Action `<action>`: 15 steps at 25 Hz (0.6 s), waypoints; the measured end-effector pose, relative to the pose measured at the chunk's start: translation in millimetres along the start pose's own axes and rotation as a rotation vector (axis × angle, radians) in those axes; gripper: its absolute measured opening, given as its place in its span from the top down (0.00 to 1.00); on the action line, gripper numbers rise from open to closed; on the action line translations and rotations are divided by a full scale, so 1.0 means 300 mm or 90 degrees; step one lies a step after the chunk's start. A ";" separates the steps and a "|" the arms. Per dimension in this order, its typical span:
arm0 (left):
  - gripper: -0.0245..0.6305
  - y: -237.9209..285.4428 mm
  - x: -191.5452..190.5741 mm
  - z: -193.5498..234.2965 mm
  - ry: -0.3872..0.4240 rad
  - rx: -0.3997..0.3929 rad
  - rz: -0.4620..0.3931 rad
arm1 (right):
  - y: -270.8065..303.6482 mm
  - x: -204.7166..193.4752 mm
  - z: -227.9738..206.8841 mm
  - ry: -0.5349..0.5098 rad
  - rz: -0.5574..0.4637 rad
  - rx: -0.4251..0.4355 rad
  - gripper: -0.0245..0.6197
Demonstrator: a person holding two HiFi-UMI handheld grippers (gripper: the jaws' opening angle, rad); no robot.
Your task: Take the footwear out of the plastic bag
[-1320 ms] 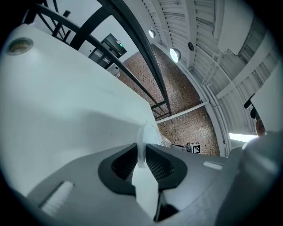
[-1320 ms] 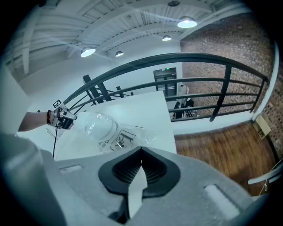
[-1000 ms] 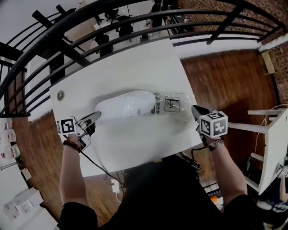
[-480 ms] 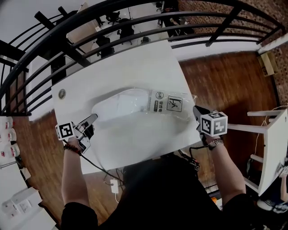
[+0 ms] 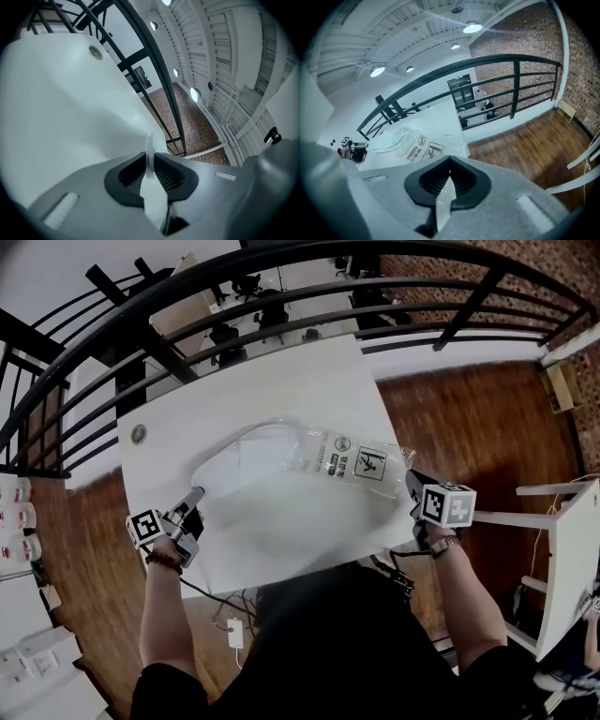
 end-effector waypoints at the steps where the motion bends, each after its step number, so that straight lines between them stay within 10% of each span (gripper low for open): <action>1: 0.85 -0.010 -0.005 0.006 -0.006 0.003 -0.009 | -0.003 -0.001 -0.001 0.004 -0.003 0.000 0.97; 15: 0.85 -0.099 -0.058 0.055 -0.065 0.041 -0.140 | -0.018 -0.039 -0.034 0.061 -0.028 -0.010 0.97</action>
Point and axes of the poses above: the fingertips, and each gripper's own axes: y forward along the fingers, z to its left, x out of its top, the point moved 8 cm from there along -y, backward along the fingers, and after that the axes turned 5 degrees about x, right-handed, at the moved point
